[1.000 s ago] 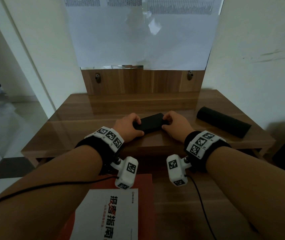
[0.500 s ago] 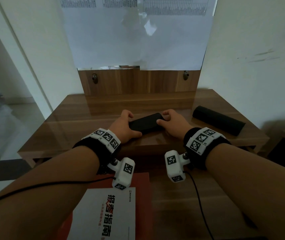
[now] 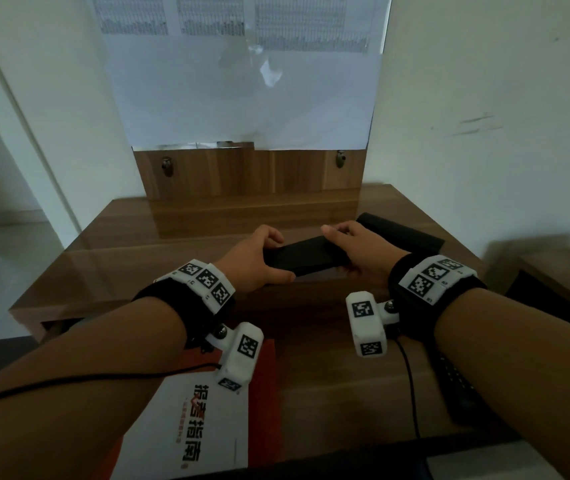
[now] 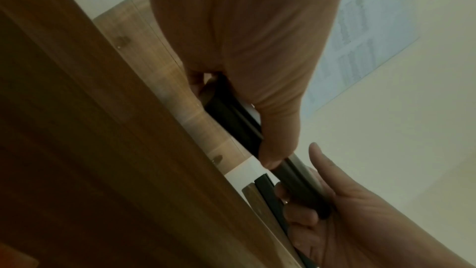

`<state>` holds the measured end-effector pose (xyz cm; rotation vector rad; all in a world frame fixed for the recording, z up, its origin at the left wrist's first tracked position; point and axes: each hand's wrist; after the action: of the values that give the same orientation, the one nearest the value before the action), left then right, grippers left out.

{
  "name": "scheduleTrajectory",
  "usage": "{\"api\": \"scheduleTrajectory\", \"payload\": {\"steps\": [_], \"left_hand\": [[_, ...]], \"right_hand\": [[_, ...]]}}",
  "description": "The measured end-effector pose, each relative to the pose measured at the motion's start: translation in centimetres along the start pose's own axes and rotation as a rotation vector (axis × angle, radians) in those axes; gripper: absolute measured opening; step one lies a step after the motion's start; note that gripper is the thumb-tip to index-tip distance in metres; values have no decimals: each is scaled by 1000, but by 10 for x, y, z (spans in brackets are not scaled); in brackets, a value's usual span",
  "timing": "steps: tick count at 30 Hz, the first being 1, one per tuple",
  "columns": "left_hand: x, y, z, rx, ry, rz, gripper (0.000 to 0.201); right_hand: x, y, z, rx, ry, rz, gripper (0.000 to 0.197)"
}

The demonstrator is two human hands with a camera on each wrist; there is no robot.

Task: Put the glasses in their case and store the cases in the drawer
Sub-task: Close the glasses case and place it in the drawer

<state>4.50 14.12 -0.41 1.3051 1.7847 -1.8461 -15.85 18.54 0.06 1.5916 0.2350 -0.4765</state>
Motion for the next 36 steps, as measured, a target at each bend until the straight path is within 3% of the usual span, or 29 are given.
{"api": "scheduleTrajectory", "payload": {"steps": [6,10,13,17,21,29,36], "left_hand": [[26,-15,-21,67,59,-9,57],[37,-16,-36,60,119,0,52],[47,-12,-45,-18,144,22,51],[62,-7,-51,-227,258,-34,40],[75,0,-46,-392,377,-152,54],[85,3,-23,-490,352,-117,56],[97,3,-5,-503,314,-108,39]], "right_hand": [[-17,-15,-33,44,-96,104,41],[-25,-27,-58,105,-79,176,39],[-28,-37,-74,158,-41,176,37],[-31,-51,-88,262,4,197,34],[-30,-63,-92,357,16,188,33],[-28,-76,-81,448,6,106,39],[-24,-83,-63,497,51,26,33]]}}
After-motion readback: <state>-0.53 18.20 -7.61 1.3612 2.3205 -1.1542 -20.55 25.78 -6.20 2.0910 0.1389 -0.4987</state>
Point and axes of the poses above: each hand's wrist, its own z-axis towards the middle knuckle, its own x-axis out of the palm, y = z × x, and after that the axes turned 10 degrees about -x, right-handed
